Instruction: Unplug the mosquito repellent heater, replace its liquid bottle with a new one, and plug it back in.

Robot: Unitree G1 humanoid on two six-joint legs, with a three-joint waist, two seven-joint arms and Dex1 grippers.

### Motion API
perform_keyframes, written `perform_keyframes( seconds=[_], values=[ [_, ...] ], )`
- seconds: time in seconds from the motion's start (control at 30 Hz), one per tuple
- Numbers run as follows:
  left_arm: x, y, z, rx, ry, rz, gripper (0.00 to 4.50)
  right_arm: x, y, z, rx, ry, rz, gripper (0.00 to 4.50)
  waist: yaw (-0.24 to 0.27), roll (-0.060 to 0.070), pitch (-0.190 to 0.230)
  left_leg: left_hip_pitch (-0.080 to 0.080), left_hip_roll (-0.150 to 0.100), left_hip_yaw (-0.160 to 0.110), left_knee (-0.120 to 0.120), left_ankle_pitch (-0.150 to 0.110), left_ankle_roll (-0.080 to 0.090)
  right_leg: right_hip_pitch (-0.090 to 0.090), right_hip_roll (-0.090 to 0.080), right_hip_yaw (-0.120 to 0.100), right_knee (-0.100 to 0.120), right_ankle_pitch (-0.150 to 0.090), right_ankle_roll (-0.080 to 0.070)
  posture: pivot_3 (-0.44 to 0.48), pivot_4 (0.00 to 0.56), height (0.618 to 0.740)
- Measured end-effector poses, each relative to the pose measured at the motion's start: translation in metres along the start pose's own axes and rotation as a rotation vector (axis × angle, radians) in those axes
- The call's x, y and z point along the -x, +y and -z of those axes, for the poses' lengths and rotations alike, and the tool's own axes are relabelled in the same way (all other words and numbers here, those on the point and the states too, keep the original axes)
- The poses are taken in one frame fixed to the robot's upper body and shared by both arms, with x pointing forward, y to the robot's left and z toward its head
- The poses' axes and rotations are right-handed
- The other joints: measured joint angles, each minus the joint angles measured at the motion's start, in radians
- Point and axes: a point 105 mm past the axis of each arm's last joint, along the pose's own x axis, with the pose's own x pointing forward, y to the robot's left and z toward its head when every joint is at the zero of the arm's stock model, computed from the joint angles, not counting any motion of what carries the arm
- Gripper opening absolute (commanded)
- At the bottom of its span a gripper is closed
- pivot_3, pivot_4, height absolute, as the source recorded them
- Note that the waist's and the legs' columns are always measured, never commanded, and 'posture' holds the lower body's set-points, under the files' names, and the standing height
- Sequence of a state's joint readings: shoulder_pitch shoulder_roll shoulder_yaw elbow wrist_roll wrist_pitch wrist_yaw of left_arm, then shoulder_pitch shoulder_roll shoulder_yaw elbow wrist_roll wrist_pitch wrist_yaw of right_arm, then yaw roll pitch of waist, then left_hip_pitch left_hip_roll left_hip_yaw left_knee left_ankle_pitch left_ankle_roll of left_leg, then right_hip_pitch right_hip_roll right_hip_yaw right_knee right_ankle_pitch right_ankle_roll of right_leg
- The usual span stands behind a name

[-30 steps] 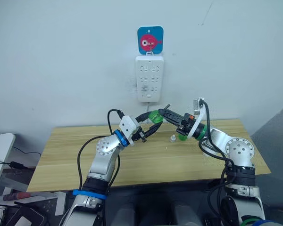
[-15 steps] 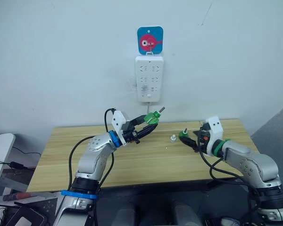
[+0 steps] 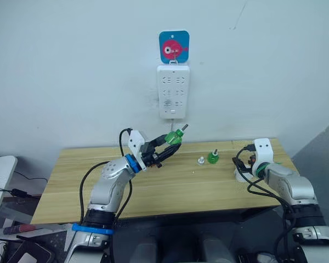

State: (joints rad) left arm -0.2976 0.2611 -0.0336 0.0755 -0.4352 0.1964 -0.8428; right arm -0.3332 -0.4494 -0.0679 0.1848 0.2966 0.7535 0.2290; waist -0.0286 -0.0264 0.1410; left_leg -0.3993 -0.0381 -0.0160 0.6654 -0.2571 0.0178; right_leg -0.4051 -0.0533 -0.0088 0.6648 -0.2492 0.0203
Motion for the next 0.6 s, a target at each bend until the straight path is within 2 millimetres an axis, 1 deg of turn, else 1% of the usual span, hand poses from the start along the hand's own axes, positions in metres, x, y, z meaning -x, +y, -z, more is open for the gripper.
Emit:
perform_keyframes(
  seconds=[0.17,0.33,0.47,0.6],
  values=[
    [0.003,-0.006,-0.001,0.000,-0.001,0.003,2.24,0.000,0.003,0.005,-0.009,0.004,-0.007,4.44,0.000,0.000,0.000,0.000,0.000,0.000,0.000,0.000,0.000,0.000,0.000,0.000,0.000,0.000,0.000,-0.030,0.101,0.740],
    [0.006,-0.009,0.002,0.011,0.008,0.001,2.24,0.001,0.001,0.020,0.026,0.040,0.014,4.44,0.001,0.000,0.000,0.000,0.000,0.000,0.000,0.000,0.000,0.000,0.000,0.000,0.000,0.000,0.000,-0.028,0.098,0.740],
    [0.006,-0.010,0.002,0.012,0.009,0.002,2.24,-0.002,-0.001,0.020,0.043,0.027,0.025,4.44,0.001,0.001,0.000,0.001,0.000,0.000,0.000,0.000,0.000,0.000,0.000,0.000,0.000,0.000,0.000,-0.025,0.094,0.740],
    [0.006,-0.011,0.000,0.011,0.010,0.005,2.24,-0.008,0.001,0.026,0.033,0.037,0.018,4.44,0.001,0.001,-0.001,0.000,0.000,0.000,0.000,0.000,0.000,0.000,0.000,0.000,0.000,0.000,0.000,-0.022,0.092,0.740]
  ],
)
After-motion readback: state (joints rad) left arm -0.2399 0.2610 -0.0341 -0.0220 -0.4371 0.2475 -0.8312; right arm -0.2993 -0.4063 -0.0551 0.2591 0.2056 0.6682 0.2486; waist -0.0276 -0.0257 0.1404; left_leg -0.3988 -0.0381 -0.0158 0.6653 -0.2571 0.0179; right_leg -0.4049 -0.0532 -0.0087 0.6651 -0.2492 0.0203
